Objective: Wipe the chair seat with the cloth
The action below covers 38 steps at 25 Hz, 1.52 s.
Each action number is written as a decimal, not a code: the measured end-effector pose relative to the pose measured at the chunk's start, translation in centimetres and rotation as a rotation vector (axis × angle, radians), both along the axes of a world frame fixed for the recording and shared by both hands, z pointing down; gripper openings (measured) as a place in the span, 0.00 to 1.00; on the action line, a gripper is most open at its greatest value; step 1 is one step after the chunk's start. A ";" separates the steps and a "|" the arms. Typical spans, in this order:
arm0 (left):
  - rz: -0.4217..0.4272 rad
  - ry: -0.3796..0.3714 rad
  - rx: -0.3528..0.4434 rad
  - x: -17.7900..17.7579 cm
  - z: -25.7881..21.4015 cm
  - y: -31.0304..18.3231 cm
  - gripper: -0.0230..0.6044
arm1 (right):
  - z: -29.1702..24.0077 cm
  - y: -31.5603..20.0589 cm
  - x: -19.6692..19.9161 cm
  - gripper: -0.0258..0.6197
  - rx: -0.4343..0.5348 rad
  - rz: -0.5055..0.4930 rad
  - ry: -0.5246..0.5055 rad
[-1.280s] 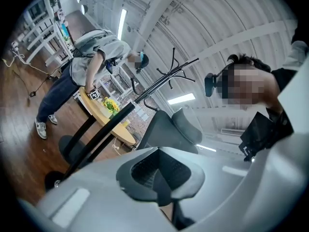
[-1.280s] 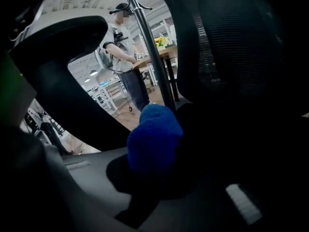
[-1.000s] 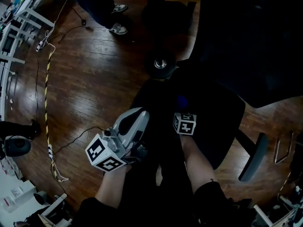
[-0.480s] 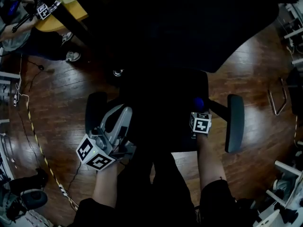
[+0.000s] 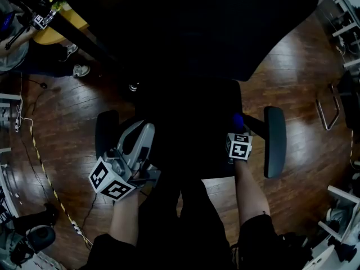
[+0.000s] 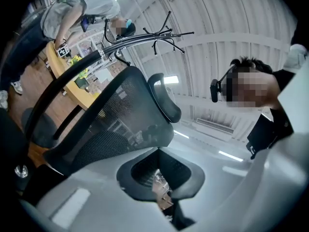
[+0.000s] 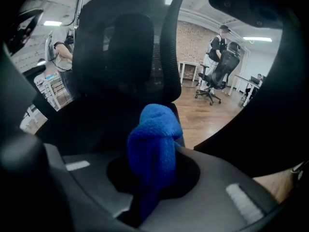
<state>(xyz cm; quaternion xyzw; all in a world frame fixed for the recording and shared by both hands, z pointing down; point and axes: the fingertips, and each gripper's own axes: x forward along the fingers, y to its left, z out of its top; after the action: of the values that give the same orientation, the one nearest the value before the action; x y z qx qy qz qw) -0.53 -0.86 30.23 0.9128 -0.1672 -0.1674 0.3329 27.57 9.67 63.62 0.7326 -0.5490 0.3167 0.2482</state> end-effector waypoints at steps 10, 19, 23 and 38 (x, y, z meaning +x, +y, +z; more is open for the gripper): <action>-0.277 -0.036 0.029 -10.9 -1.6 -1.3 0.02 | 0.4 -7.7 -25.7 0.09 0.043 -0.340 -0.283; -0.434 -0.067 0.003 -18.2 -1.1 -1.1 0.02 | 0.4 -8.5 -38.7 0.09 0.012 -0.525 -0.368; -0.415 -0.099 -0.009 -18.1 1.0 -1.2 0.02 | 1.9 -8.4 -38.4 0.09 0.022 -0.556 -0.343; 0.020 -0.033 -0.010 -1.1 1.7 -0.6 0.02 | 2.3 3.0 -10.4 0.09 -0.034 0.001 -0.132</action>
<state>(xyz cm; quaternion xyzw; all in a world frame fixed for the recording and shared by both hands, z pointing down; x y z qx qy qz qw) -1.60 -1.46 31.92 0.9154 -0.1646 -0.1483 0.3362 17.17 12.63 65.90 0.7063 -0.5583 0.3736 0.2235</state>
